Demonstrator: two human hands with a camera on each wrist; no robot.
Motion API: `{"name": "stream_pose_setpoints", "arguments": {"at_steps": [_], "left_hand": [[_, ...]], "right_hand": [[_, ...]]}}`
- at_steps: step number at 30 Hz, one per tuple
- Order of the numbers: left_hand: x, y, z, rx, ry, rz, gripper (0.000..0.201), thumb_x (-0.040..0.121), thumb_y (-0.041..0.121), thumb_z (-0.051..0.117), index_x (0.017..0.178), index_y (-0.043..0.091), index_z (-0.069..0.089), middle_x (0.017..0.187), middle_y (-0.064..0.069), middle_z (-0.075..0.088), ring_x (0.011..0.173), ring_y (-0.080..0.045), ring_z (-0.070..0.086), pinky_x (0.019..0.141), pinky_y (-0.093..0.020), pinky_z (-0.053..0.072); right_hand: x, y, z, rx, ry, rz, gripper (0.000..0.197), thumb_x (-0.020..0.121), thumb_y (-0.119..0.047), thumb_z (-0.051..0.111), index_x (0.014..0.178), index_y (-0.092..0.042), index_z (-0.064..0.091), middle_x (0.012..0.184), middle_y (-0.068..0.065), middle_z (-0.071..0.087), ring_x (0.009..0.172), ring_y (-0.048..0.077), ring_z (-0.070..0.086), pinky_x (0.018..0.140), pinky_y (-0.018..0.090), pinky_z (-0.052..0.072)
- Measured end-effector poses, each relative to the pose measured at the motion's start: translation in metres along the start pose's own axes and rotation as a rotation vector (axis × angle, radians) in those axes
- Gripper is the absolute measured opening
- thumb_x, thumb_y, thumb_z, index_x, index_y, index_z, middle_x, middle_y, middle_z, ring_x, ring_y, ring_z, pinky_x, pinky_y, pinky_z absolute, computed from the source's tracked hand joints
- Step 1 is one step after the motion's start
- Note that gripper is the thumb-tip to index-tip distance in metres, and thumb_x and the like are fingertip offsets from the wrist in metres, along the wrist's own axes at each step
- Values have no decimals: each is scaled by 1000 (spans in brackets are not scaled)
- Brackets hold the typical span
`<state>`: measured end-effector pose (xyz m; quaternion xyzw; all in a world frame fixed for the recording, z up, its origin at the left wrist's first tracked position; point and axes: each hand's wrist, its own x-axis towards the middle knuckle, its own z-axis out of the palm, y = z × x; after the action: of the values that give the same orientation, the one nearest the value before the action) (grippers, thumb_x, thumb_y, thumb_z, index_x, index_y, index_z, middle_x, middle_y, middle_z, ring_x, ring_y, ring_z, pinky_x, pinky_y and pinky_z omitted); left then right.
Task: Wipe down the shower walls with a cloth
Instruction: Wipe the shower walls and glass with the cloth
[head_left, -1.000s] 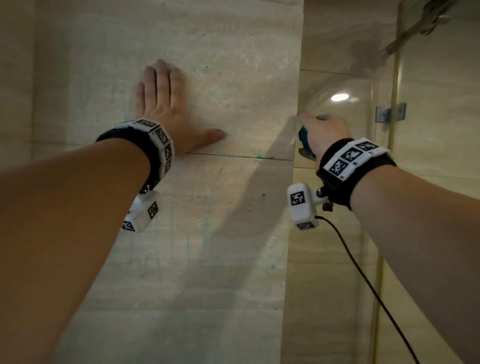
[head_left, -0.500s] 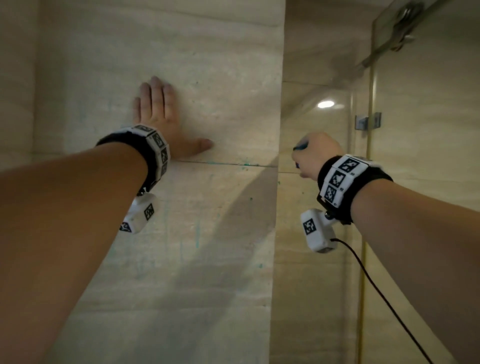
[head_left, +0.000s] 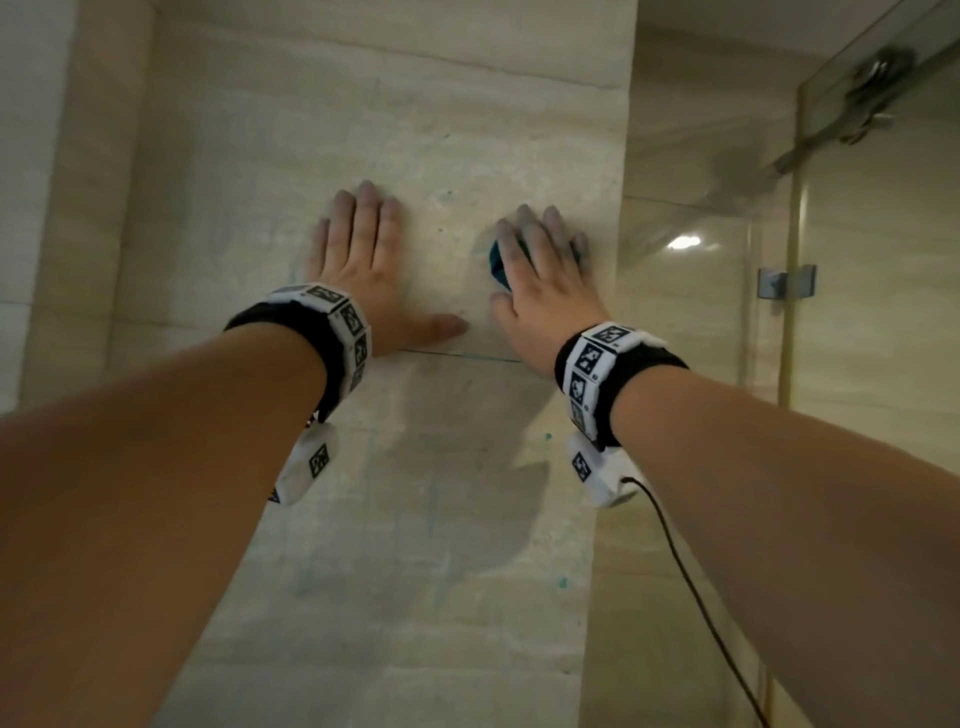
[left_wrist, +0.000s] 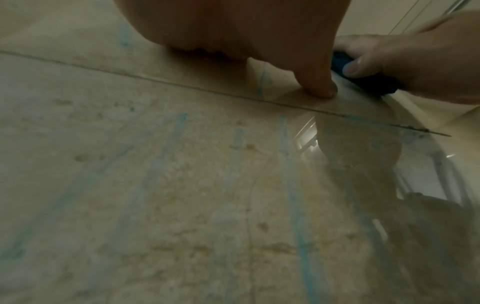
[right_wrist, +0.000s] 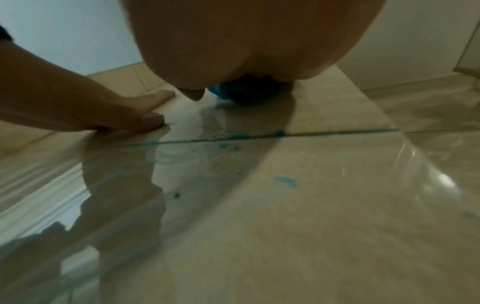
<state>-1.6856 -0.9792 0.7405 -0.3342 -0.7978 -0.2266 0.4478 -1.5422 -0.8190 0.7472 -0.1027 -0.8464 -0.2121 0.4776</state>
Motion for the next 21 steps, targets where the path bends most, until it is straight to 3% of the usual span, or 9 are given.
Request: {"name": "stream_pose_setpoints", "arguments": {"at_steps": [3, 5, 7, 8, 11, 13, 15, 17, 21], "left_hand": [[0, -2, 1, -11, 10, 15, 147, 63, 104, 43, 160, 17, -25, 168, -5, -34, 156, -27, -29, 128, -46, -12], [0, -2, 1, -17, 14, 17, 147, 63, 104, 44, 160, 17, -24, 168, -5, -33, 156, -27, -28, 128, -46, -12], [-1, -2, 0, -24, 13, 16, 147, 63, 103, 46, 160, 17, -23, 168, -5, -32, 156, -27, -28, 128, -46, -12], [-1, -2, 0, -29, 13, 20, 147, 63, 103, 46, 160, 17, -23, 168, -5, -32, 156, -27, -28, 128, -46, -12], [-3, -3, -2, -33, -1, 27, 148, 63, 104, 45, 160, 17, -24, 168, -5, -33, 156, -27, -29, 128, -46, -13], [-3, -3, -3, -23, -16, 26, 147, 64, 103, 44, 160, 17, -26, 167, -5, -35, 155, -27, -30, 128, -45, -13], [-3, -3, -4, -17, -16, 31, 147, 64, 104, 43, 160, 16, -26, 167, -6, -35, 155, -28, -30, 128, -46, -13], [-2, -3, -4, -15, -19, 34, 147, 64, 104, 41, 159, 16, -27, 167, -6, -35, 155, -28, -30, 128, -46, -13], [-2, -3, -3, -26, -24, 34, 147, 64, 104, 44, 159, 17, -28, 167, -4, -36, 155, -27, -31, 127, -45, -14]], "right_hand": [[4, 5, -12, 50, -39, -28, 63, 101, -16, 38, 162, -22, 22, 172, -2, 4, 158, 19, -7, 126, 46, -13], [9, 7, -26, 134, -25, 30, 52, 100, -11, 41, 150, -24, 45, 167, -2, 29, 156, 18, 16, 126, 47, -13], [12, 3, -40, 263, 69, 107, 35, 99, -13, 46, 124, -28, 64, 140, -2, 61, 135, 21, 50, 127, 46, -7], [12, 1, -46, 307, 103, 141, 28, 98, -15, 49, 115, -30, 67, 126, -3, 67, 123, 22, 57, 128, 46, 0], [18, -4, -54, 352, 96, 226, 16, 96, -31, 61, 107, -39, 70, 118, -7, 68, 123, 27, 51, 115, 45, 34], [23, -7, -57, 421, 89, 243, 3, 91, -40, 69, 94, -40, 67, 106, -10, 68, 115, 27, 55, 100, 44, 47], [27, -9, -61, 491, 102, 251, 11, 93, -39, 70, 97, -32, 62, 96, -7, 63, 97, 23, 60, 82, 36, 51], [27, -10, -65, 469, 108, 278, 22, 99, -37, 64, 108, -19, 54, 91, -4, 57, 82, 20, 58, 65, 34, 45], [23, -7, -68, 550, 181, 395, 19, 100, -16, 53, 114, -27, 48, 87, 5, 65, 64, 28, 71, 51, 48, 60]]}}
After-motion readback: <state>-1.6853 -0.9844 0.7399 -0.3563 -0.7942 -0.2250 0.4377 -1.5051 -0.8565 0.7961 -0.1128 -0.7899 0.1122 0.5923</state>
